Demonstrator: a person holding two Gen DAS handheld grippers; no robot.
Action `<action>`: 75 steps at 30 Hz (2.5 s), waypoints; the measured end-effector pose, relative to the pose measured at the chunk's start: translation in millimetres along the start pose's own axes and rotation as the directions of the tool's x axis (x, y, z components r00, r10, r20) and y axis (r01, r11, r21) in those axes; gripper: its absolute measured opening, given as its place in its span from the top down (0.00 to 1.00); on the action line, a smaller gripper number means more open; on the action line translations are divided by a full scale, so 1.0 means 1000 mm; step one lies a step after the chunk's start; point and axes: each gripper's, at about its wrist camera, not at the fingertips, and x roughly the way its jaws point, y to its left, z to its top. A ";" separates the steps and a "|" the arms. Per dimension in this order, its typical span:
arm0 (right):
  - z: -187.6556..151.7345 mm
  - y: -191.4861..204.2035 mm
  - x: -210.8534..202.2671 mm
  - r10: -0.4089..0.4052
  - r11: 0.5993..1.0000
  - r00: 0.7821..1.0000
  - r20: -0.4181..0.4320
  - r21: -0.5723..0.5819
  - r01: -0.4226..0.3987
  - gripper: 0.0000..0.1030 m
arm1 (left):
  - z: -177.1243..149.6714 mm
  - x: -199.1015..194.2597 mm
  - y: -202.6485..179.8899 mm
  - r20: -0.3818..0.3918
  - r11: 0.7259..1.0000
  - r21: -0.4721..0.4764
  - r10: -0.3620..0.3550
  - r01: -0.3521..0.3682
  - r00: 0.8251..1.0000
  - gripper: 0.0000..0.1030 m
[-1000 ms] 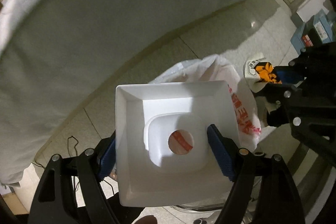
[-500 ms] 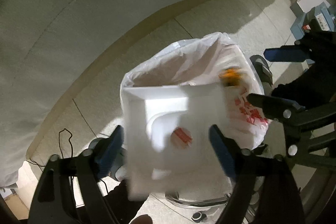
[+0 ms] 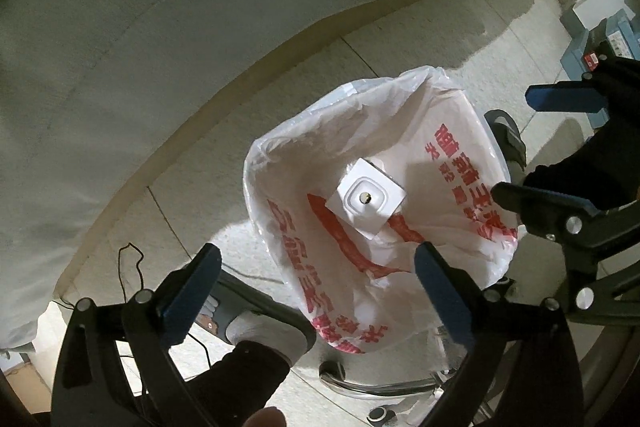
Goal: Collect trash
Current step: 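Open the left tool over the white plastic bag while the right tool releases the packet into it, then raise both open tools away from the bag back toward the bed, then reach the left tool to the red-white ointment box while the right tool approaches the dark green box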
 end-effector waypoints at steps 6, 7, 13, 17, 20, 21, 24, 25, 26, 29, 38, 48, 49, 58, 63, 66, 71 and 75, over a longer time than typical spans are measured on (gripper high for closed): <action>0.003 -0.002 -0.015 0.006 1.000 1.000 0.029 0.018 -0.007 0.30 | 0.001 -0.012 0.005 0.043 0.999 0.003 0.040 -0.040 0.998 0.08; 0.003 -0.003 -0.019 0.005 1.000 0.999 0.038 0.022 -0.006 0.29 | 0.002 -0.013 0.006 0.050 0.999 0.001 0.044 -0.045 0.998 0.08; 0.009 -0.006 -0.041 -0.002 0.999 0.997 0.075 0.054 -0.003 0.28 | 0.006 -0.032 0.015 0.111 0.998 -0.019 0.063 -0.061 0.992 0.08; 0.013 -0.003 -0.069 0.004 0.997 0.992 0.129 0.074 -0.014 0.27 | 0.009 -0.052 0.026 0.176 0.998 -0.023 0.068 -0.065 0.982 0.08; 0.018 0.000 -0.091 0.004 0.997 0.984 0.178 0.077 -0.018 0.24 | 0.010 -0.068 0.040 0.217 0.997 -0.052 0.066 -0.056 0.974 0.08; 0.020 0.001 -0.100 0.005 0.997 0.981 0.194 0.079 -0.021 0.23 | 0.010 -0.074 0.046 0.228 0.996 -0.068 0.073 -0.059 0.971 0.08; 0.025 0.005 -0.120 0.004 0.997 0.974 0.227 0.078 -0.022 0.23 | 0.007 -0.096 0.054 0.284 0.994 -0.094 0.082 -0.057 0.955 0.08; 0.028 0.007 -0.131 0.003 0.997 0.969 0.245 0.076 -0.022 0.23 | 0.006 -0.103 0.056 0.302 0.993 -0.105 0.086 -0.057 0.949 0.08; 0.029 0.008 -0.137 0.003 0.997 0.967 0.255 0.074 -0.023 0.23 | 0.005 -0.109 0.059 0.314 0.992 -0.115 0.091 -0.058 0.945 0.08; 0.035 0.013 -0.159 0.004 0.997 0.955 0.295 0.067 -0.025 0.22 | 0.000 -0.132 0.069 0.361 0.986 -0.160 0.104 -0.049 0.927 0.08; 0.043 0.029 -0.211 0.005 0.999 0.925 0.381 0.031 -0.018 0.22 | -0.015 -0.202 0.083 0.484 0.965 -0.261 0.166 -0.039 0.859 0.08; 0.049 0.026 -0.266 -0.016 1.000 0.883 0.469 -0.001 0.018 0.20 | -0.018 -0.270 0.095 0.544 0.930 -0.368 0.229 -0.016 0.807 0.08; 0.051 0.024 -0.270 -0.022 1.000 0.879 0.476 -0.002 0.025 0.18 | -0.017 -0.275 0.096 0.546 0.929 -0.371 0.230 -0.014 0.805 0.08; 0.069 0.001 -0.303 -0.058 0.996 0.855 0.515 -0.030 0.085 0.17 | 0.007 -0.303 0.093 0.524 0.905 -0.424 0.268 -0.025 0.808 0.08; 0.083 -0.016 -0.320 -0.066 0.993 0.848 0.526 -0.049 0.108 0.15 | 0.022 -0.305 0.093 0.514 0.896 -0.443 0.277 -0.025 0.812 0.08; 0.095 -0.028 -0.324 -0.063 0.991 0.850 0.523 -0.067 0.115 0.15 | 0.032 -0.304 0.093 0.508 0.896 -0.444 0.271 -0.021 0.817 0.08; 0.117 -0.043 -0.319 -0.056 0.987 0.858 0.511 -0.100 0.124 0.15 | 0.053 -0.298 0.090 0.497 0.896 -0.443 0.272 -0.028 0.824 0.08; 0.137 -0.053 -0.306 -0.038 0.983 0.870 0.491 -0.137 0.120 0.14 | 0.073 -0.290 0.093 0.481 0.891 -0.453 0.272 -0.029 0.833 0.08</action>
